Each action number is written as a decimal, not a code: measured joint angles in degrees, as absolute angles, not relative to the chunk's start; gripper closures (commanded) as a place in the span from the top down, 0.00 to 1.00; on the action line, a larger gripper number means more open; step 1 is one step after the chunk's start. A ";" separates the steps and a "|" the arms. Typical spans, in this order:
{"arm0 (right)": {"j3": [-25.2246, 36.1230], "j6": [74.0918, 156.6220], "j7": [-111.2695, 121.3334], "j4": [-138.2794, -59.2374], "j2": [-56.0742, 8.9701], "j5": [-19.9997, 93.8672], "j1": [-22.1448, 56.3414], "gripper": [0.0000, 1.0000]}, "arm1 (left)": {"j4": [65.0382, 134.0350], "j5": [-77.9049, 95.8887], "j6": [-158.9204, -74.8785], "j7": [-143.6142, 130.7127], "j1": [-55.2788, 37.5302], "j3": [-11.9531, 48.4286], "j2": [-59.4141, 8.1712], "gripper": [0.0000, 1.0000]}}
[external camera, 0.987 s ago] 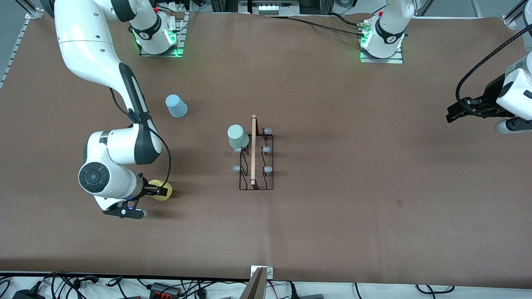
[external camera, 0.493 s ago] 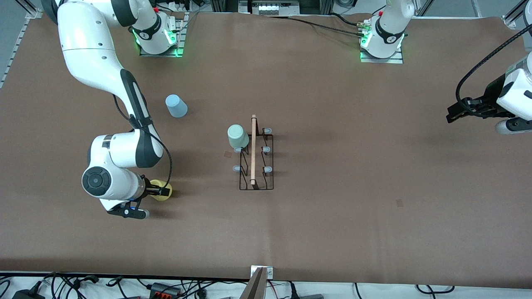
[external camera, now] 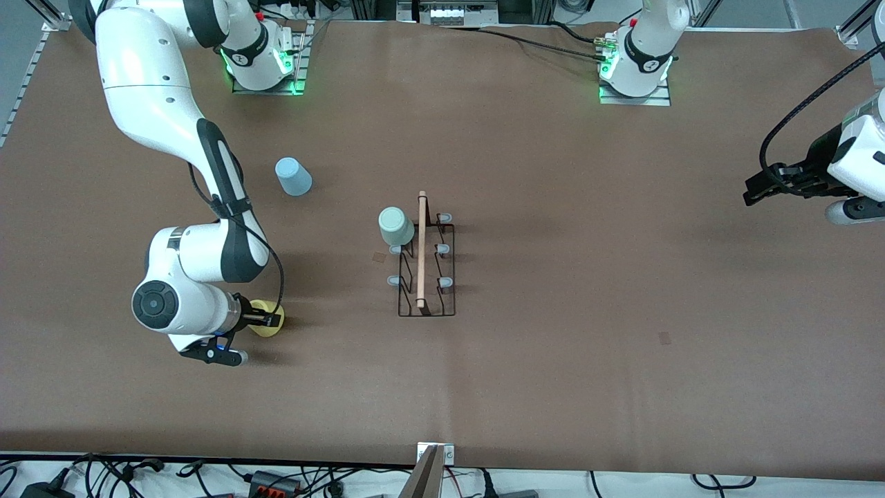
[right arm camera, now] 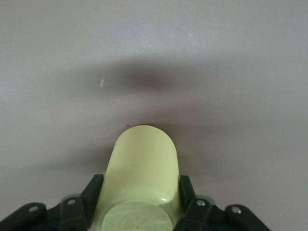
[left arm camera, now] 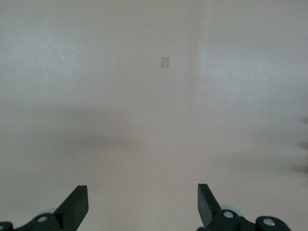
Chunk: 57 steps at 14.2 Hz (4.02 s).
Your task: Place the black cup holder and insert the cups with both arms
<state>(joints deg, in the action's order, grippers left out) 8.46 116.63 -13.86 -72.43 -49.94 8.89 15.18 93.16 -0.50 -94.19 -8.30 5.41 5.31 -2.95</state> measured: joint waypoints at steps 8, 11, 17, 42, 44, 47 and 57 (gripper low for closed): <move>1.18 100.59 -16.33 -61.83 -43.76 10.38 16.55 0.30 | 93.05 -0.50 -94.18 -8.29 5.49 5.18 -3.34 1.00; -0.42 99.65 -23.34 -61.63 -41.31 10.53 19.20 0.30 | 93.03 -0.50 -94.18 -8.29 5.52 5.12 -3.37 1.00; -1.07 106.36 -33.60 -61.78 -42.84 10.59 24.78 0.31 | 93.02 -0.50 -94.18 -8.29 5.66 5.05 -3.43 1.00; -0.93 112.68 -38.08 -61.97 -49.19 10.57 29.32 1.00 | 92.95 -0.50 -94.18 -8.26 5.91 4.93 -3.45 1.00; 0.41 110.39 -38.06 -61.54 -47.86 10.34 29.10 1.00 | 92.94 -0.50 -94.18 -8.26 5.91 4.92 -3.46 1.00; 4.50 106.34 -35.89 -61.11 -43.88 9.69 28.37 1.00 | 92.91 -0.50 -94.18 -8.26 5.91 4.92 -3.47 1.00; 11.47 93.01 -14.62 -61.42 -31.79 8.86 17.06 1.00 | 92.84 -0.50 -94.18 -8.26 5.92 4.91 -3.51 1.00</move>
